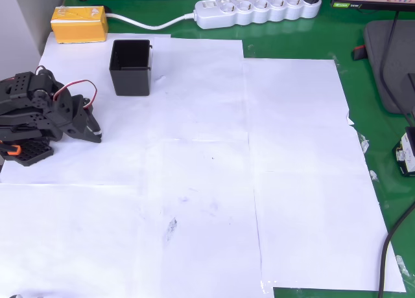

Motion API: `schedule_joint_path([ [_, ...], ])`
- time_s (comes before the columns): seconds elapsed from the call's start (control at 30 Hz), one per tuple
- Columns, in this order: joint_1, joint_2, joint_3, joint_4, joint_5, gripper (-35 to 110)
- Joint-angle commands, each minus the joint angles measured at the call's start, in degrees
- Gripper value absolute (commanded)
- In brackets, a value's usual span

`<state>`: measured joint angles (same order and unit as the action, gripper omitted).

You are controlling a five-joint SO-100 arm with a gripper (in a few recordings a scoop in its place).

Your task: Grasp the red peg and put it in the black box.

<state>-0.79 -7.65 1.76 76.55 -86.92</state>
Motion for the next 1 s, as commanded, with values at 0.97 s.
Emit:
schedule_joint_path([
  [0.97, -1.3, -5.3, -5.2, 4.4, 4.1, 9],
])
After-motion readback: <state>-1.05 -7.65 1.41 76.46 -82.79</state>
